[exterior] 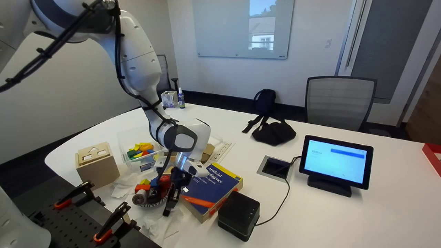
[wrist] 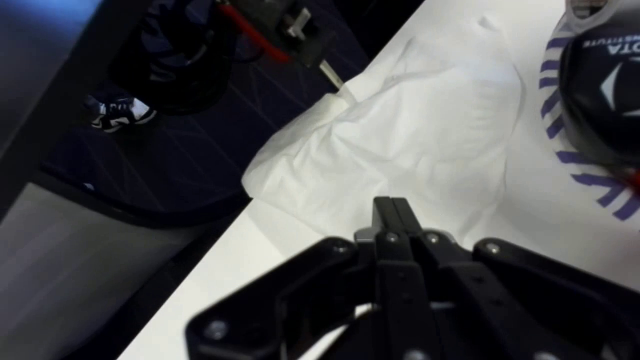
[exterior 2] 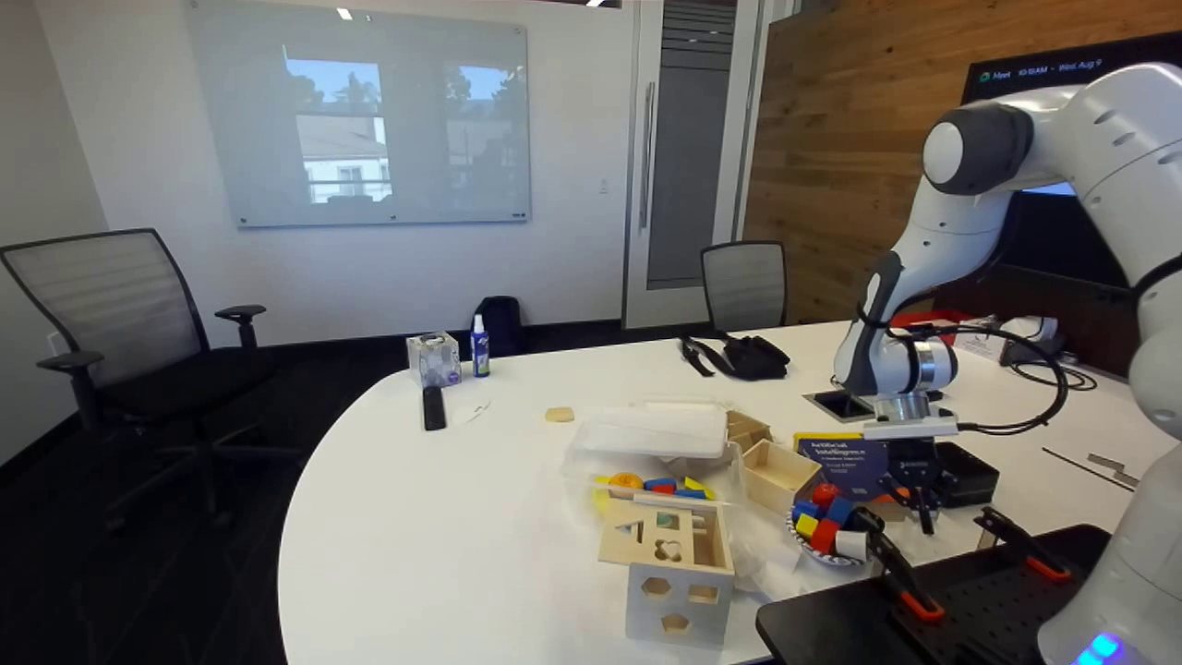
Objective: Use a white cloth to clean the table
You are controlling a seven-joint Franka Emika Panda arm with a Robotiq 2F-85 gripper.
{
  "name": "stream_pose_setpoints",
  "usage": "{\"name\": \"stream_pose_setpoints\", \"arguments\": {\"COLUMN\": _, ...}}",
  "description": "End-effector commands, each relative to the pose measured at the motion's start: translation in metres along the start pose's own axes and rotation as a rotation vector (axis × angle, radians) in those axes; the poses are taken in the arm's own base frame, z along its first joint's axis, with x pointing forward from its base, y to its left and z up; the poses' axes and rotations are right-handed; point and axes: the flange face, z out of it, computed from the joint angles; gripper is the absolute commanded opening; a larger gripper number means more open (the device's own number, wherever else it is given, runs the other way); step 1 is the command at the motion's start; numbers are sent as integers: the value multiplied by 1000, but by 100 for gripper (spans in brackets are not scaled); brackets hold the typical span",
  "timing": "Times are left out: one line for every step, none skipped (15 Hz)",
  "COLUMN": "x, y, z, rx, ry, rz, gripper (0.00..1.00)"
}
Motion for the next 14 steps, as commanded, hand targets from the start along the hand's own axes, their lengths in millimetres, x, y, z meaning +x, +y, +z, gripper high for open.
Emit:
{"name": "stream_pose_setpoints", "arguments": {"x": 6, "y": 14, "z": -29, "rx": 4, "ry": 21, "rz": 48, "gripper": 0}}
{"name": "stream_pose_setpoints", "arguments": {"x": 6, "y": 16, "z": -41, "rx": 11, "ry": 46, "rz": 53, "gripper": 0}}
{"name": "stream_pose_setpoints", "arguments": {"x": 3, "y": 14, "z": -54, "rx": 23, "ry": 66, "rz": 43, "gripper": 0}}
{"name": "stream_pose_setpoints", "arguments": {"x": -4, "y": 11, "z": -69, "rx": 41, "ry": 85, "rz": 21, "gripper": 0}}
{"name": "stream_pose_setpoints", "arguments": {"x": -8, "y": 7, "z": -81, "rx": 55, "ry": 102, "rz": 9, "gripper": 0}}
{"name": "stream_pose_setpoints", "arguments": {"x": -19, "y": 0, "z": -97, "rx": 75, "ry": 128, "rz": -24, "gripper": 0}}
{"name": "stream_pose_setpoints", "arguments": {"x": -31, "y": -7, "z": -112, "rx": 103, "ry": 146, "rz": -65, "gripper": 0}}
{"name": "stream_pose_setpoints", "arguments": {"x": -44, "y": -15, "z": -127, "rx": 132, "ry": 166, "rz": -105, "gripper": 0}}
{"name": "stream_pose_setpoints", "arguments": {"x": -61, "y": -25, "z": -143, "rx": 169, "ry": 189, "rz": -148, "gripper": 0}}
{"name": "stream_pose_setpoints", "arguments": {"x": -78, "y": -36, "z": -158, "rx": 206, "ry": 206, "rz": -199, "gripper": 0}}
{"name": "stream_pose_setpoints", "arguments": {"x": -94, "y": -44, "z": -170, "rx": 231, "ry": 219, "rz": -244, "gripper": 0}}
{"name": "stream_pose_setpoints", "arguments": {"x": -113, "y": -54, "z": -180, "rx": 255, "ry": 225, "rz": -296, "gripper": 0}}
{"name": "stream_pose_setpoints", "arguments": {"x": -130, "y": -62, "z": -190, "rx": 279, "ry": 227, "rz": -347, "gripper": 0}}
{"name": "stream_pose_setpoints", "arguments": {"x": -145, "y": -69, "z": -196, "rx": 303, "ry": 226, "rz": -396, "gripper": 0}}
